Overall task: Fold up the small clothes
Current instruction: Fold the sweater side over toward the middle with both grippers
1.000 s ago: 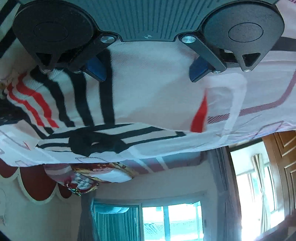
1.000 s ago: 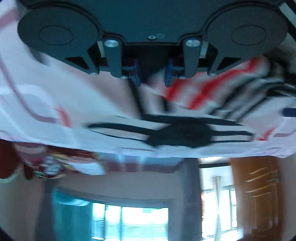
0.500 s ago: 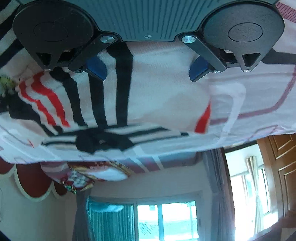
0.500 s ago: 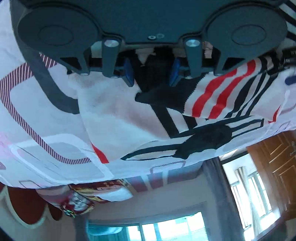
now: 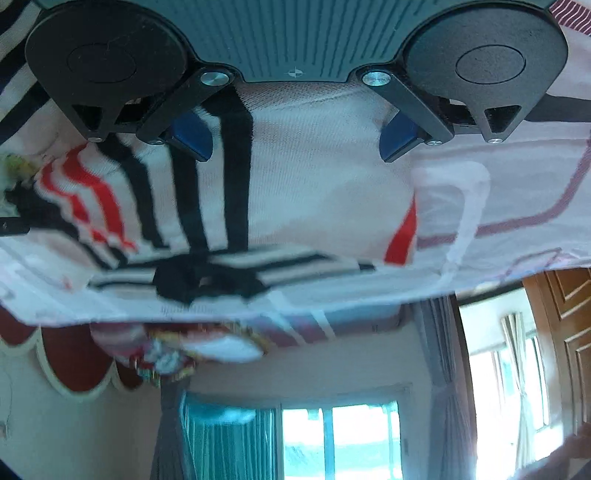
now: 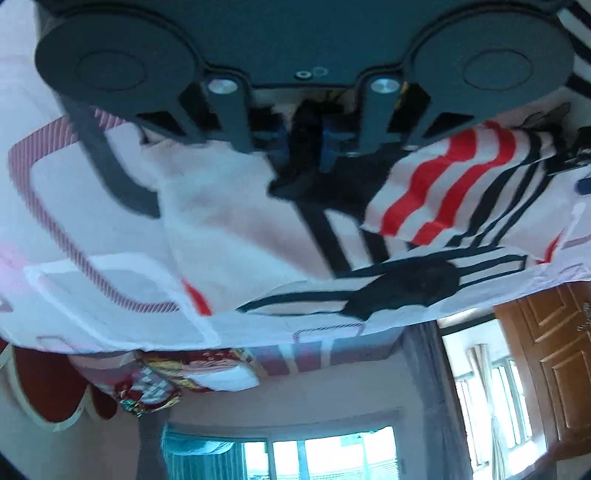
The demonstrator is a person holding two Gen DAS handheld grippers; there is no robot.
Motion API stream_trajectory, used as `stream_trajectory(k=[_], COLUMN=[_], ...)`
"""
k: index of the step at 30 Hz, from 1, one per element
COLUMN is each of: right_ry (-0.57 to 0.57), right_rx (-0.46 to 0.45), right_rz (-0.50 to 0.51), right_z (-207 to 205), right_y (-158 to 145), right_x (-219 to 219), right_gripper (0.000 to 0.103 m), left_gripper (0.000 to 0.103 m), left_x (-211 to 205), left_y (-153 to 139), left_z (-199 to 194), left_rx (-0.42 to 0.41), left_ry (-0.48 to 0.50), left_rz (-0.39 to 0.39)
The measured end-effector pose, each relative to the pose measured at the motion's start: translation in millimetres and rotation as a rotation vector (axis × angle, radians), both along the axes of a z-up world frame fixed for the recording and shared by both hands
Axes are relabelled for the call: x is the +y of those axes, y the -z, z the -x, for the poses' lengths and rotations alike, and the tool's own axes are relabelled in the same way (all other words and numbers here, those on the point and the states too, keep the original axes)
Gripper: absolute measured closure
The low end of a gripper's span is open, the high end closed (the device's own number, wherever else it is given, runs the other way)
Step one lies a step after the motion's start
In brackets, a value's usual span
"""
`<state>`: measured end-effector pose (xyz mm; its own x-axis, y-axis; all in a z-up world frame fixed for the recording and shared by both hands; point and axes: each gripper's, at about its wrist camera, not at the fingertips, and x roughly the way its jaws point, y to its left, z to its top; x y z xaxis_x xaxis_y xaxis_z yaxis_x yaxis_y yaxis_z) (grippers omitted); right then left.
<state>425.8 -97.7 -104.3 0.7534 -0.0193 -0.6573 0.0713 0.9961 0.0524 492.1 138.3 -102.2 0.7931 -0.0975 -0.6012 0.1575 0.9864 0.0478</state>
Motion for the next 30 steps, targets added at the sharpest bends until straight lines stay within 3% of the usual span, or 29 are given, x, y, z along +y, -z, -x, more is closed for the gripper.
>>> stream_trajectory(k=[3, 6, 10, 13, 15, 18, 21, 23, 27, 30], right_ry=[-0.077, -0.190, -0.144, -0.110, -0.106, -0.078, -0.036, -0.026, -0.078, -0.071], right_rx=[-0.059, 0.042, 0.027, -0.006, 0.010, 0.054, 0.093, 0.099, 0.121, 0.153], right_rz=[-0.039, 0.052, 0.068, 0.023, -0.037, -0.156, -0.285, -0.298, -0.414, -0.461], right_z=[8.0, -4.2, -1.0, 21.7, 46.3, 86.2, 130.0, 163.8, 222.8, 251.1], right_y=[-10.4, 12.7, 10.9, -7.1, -13.6, -15.5, -14.5, -15.6, -8.8, 3.0], right_x=[5.3, 28.0, 21.1, 0.9, -21.9, -64.4, -100.2, -110.1, -119.4, -121.7], right_gripper=[0.074, 0.074, 0.063, 0.063, 0.062, 0.061, 0.061, 0.053, 0.049, 0.051], left_gripper=[0.007, 0.003, 0.001, 0.001, 0.001, 0.002, 0.019, 0.021, 0.050, 0.051], left_x=[-7.6, -11.8, -10.4, -4.2, 9.6, 31.9, 48.3, 56.2, 59.5, 56.4], left_y=[10.2, 15.1, 6.7, -4.9, -16.9, -32.9, -36.9, -31.7, -9.6, 3.5], left_z=[-7.6, -8.2, 5.7, 35.3, 62.7, 105.2, 149.8, 179.5, 233.4, 267.4], left_rx=[0.054, 0.043, 0.028, 0.016, 0.070, 0.120, 0.184, 0.218, 0.317, 0.340], left_ry=[-0.016, -0.029, -0.065, -0.121, -0.144, -0.173, -0.147, -0.124, -0.151, -0.148], left_rz=[-0.034, -0.060, -0.118, -0.201, -0.132, 0.031, 0.175, 0.257, 0.372, 0.503])
